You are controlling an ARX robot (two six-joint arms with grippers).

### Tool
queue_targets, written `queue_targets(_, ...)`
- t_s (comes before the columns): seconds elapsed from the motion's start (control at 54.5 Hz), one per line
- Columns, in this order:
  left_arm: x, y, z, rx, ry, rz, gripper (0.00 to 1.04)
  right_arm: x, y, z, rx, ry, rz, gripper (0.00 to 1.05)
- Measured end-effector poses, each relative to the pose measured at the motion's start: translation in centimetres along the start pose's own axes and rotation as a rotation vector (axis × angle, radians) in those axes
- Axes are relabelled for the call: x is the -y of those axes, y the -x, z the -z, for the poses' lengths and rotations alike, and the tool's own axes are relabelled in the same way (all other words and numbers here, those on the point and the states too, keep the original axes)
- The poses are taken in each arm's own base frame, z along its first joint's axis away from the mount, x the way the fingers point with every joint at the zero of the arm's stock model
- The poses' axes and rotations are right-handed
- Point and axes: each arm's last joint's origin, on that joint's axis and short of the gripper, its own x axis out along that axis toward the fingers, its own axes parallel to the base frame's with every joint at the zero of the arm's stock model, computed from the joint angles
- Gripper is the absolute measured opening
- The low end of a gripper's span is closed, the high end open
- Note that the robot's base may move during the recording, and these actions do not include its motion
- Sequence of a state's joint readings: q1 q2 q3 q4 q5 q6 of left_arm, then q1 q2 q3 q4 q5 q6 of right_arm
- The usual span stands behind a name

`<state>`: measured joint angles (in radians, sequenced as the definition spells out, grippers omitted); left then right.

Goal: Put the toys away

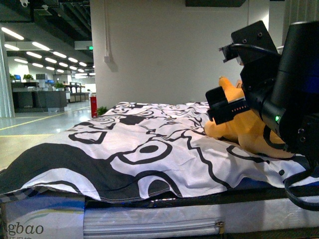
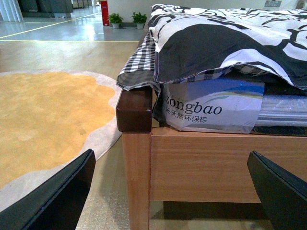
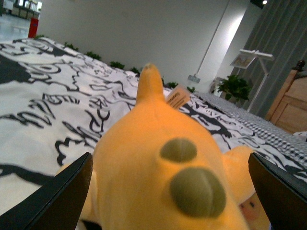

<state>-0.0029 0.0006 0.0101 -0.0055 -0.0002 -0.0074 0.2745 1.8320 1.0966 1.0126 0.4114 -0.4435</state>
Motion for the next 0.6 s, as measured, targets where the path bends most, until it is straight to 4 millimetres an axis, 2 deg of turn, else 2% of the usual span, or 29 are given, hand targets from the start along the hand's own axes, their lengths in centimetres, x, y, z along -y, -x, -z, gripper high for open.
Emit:
queue_targets(0.22, 0.0, 0.0, 0.0, 0.000, 0.000, 0.000, 0.98, -0.1, 1.3, 2.3, -0.081, 0.012, -0.044, 0.98)
queue_targets(0.605, 0.0, 0.0, 0.0, 0.000, 0.000, 0.000, 0.98, 0.1, 1.9, 2.2, -0.069, 0.020, -0.024, 0.98)
